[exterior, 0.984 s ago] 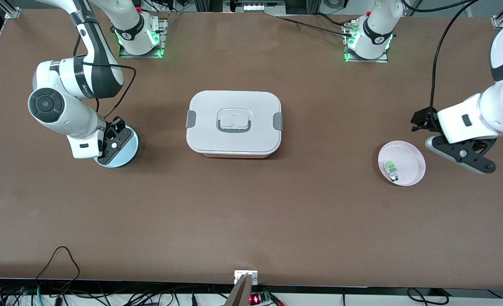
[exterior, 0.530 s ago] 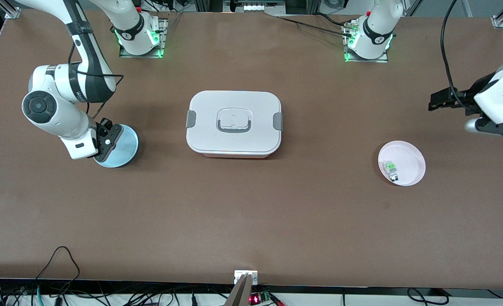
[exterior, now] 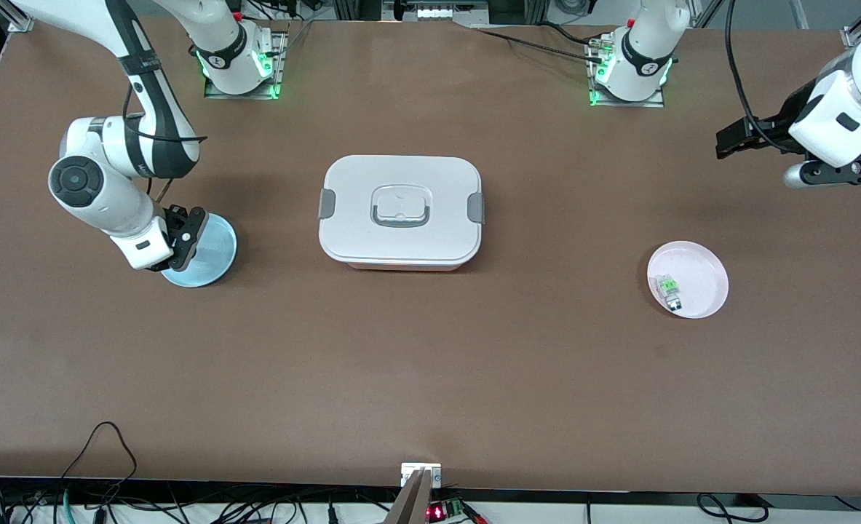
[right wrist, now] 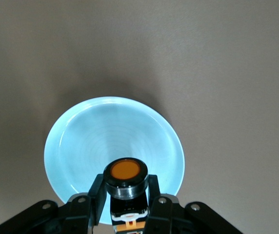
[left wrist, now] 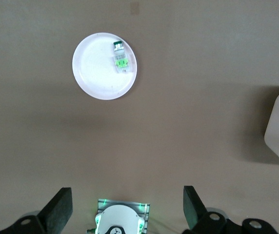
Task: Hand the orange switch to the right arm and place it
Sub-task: 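Lower the switch onto the blue plate and open the right gripper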
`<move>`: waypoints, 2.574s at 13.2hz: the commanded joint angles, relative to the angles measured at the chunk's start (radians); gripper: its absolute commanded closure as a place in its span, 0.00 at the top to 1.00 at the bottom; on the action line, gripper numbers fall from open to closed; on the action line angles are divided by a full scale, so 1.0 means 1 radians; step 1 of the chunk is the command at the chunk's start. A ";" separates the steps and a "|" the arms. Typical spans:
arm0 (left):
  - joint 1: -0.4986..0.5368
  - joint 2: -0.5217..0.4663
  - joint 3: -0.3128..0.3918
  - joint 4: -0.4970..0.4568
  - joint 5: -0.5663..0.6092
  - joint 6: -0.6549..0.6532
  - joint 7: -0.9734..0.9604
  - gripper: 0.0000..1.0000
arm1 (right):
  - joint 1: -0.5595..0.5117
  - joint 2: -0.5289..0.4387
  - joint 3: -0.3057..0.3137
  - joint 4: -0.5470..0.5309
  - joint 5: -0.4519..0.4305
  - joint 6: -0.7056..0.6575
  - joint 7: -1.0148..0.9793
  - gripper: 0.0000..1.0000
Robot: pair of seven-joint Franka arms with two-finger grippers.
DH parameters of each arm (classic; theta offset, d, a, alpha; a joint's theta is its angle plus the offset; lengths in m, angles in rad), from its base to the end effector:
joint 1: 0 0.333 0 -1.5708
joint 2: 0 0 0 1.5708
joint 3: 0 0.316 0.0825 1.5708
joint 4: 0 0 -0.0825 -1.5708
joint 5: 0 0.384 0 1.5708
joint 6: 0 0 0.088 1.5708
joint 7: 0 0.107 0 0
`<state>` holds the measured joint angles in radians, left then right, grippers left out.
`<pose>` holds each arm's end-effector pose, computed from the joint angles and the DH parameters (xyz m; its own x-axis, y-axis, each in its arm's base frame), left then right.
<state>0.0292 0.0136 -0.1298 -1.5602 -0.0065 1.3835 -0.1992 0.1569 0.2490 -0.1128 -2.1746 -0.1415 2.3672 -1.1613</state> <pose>0.5344 -0.0542 0.6075 0.9774 0.0987 -0.1869 0.0949 -0.9951 -0.0293 0.5541 0.0230 0.2732 0.2529 0.9580 -0.1352 0.9665 -0.2564 -0.0093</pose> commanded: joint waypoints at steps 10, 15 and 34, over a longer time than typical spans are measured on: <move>-0.022 -0.023 0.030 -0.020 -0.009 0.026 0.161 1.00 | -0.008 0.044 -0.007 -0.125 -0.021 0.214 -0.043 0.26; -0.025 -0.021 0.022 -0.006 -0.007 0.019 0.164 1.00 | -0.016 0.042 -0.022 -0.122 -0.015 0.198 -0.029 0.68; -0.038 -0.020 0.012 0.008 -0.004 -0.001 0.162 1.00 | 0.000 -0.088 0.137 0.596 0.129 -0.750 1.295 1.00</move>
<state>-0.0103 -0.0052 -0.1177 -1.5705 -0.0065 1.4023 -0.0542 0.1520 0.1606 0.0194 -1.6721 -0.0210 1.7149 -0.0336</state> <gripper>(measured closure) 0.000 0.000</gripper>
